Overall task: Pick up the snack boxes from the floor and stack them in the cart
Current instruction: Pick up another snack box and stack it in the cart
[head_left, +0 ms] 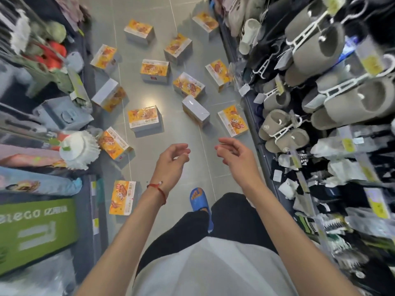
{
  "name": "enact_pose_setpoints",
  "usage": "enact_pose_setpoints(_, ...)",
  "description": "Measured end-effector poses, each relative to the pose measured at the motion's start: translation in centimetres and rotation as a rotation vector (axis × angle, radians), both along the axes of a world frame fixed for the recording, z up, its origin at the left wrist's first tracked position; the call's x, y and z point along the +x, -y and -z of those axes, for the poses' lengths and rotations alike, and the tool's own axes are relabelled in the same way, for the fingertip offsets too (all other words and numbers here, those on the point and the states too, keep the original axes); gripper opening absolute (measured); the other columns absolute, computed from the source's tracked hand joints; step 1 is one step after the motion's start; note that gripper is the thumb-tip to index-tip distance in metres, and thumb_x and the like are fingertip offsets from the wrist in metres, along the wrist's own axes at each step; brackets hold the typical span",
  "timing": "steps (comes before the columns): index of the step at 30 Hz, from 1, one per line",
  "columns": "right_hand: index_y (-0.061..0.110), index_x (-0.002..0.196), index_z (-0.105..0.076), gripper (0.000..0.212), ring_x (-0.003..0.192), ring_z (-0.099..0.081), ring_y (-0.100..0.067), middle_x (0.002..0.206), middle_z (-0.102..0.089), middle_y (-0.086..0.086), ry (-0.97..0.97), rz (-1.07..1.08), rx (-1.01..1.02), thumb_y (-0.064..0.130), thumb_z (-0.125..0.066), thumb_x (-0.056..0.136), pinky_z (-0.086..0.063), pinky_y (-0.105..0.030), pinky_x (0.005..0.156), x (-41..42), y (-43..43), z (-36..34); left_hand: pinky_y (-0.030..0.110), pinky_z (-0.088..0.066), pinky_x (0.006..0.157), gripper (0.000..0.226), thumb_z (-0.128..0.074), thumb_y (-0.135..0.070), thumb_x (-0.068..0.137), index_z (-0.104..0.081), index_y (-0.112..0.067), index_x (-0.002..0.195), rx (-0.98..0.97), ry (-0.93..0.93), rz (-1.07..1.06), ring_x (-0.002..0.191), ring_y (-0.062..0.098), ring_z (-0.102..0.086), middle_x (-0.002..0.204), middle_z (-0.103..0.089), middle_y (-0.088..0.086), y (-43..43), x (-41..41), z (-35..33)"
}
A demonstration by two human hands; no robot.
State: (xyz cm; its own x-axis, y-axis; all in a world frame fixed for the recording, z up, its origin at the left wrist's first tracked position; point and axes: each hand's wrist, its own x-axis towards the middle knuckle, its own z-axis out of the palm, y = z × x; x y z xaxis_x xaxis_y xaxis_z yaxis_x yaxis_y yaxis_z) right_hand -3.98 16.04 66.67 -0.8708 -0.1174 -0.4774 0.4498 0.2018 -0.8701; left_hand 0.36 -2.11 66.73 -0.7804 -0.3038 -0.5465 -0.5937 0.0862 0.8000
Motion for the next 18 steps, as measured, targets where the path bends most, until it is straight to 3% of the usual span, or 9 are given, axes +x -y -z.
enact_pose_setpoints(5, 0.033, 0.11, -0.068, 0.02, 0.109, -0.068, -0.012, 0.115, -0.074, 0.0, 0.038, 0.023, -0.023, 0.016, -0.066, 0.099, -0.052, -0.026, 0.092, -6.6, 2.6, 0.3, 0.037, -0.049, 0.104, 0.028, -0.054, -0.009, 0.1, -0.064, -0.024, 0.121, -0.002, 0.006, -0.005, 0.116, 0.017, -0.064, 0.116, -0.07, -0.007, 2.6, -6.7, 0.2)
enact_pose_setpoints(8, 0.031, 0.11, -0.068, 0.02, 0.108, -0.07, -0.014, 0.113, -0.075, -0.002, 0.071, 0.034, -0.037, 0.015, -0.067, 0.098, -0.054, -0.03, 0.096, -11.3, 3.6, 1.1, 0.032, -0.05, 0.097, 0.027, -0.053, -0.012, 0.102, -0.063, -0.023, 0.123, 0.019, 0.037, -0.023, 0.113, 0.016, -0.065, 0.12, -0.07, -0.004, 3.8, -11.2, 1.1)
enact_pose_setpoints(11, 0.023, 0.115, -0.069, 0.022, 0.1, -0.07, -0.011, 0.113, -0.075, -0.002, 0.129, 0.113, -0.081, 0.011, -0.064, 0.098, -0.054, -0.024, 0.09, -16.6, 4.6, 2.0, 0.028, -0.051, 0.089, 0.025, -0.051, -0.014, 0.103, -0.064, -0.022, 0.123, 0.079, 0.065, -0.028, 0.108, 0.014, -0.068, 0.119, -0.071, -0.005, 4.6, -16.7, 2.1)
enact_pose_setpoints(14, 0.017, 0.119, -0.07, 0.024, 0.096, -0.068, -0.01, 0.11, -0.075, 0.0, 0.182, 0.157, -0.068, 0.008, -0.063, 0.097, -0.053, -0.013, 0.079, -22.8, 5.6, 3.1, 0.03, -0.05, 0.093, 0.025, -0.051, -0.015, 0.103, -0.064, -0.022, 0.123, 0.092, 0.142, -0.046, 0.109, 0.015, -0.067, 0.119, -0.07, -0.004, 5.4, -23.0, 3.6)
enact_pose_setpoints(18, 0.018, 0.118, -0.07, 0.023, 0.093, -0.068, -0.008, 0.108, -0.074, 0.001, 0.239, 0.166, -0.033, 0.01, -0.063, 0.098, -0.053, -0.018, 0.083, -29.8, 6.7, 4.4, 0.029, -0.05, 0.092, 0.024, -0.05, -0.015, 0.104, -0.062, -0.021, 0.123, 0.086, 0.194, -0.045, 0.107, 0.014, -0.067, 0.12, -0.069, -0.003, 6.1, -30.0, 4.7)
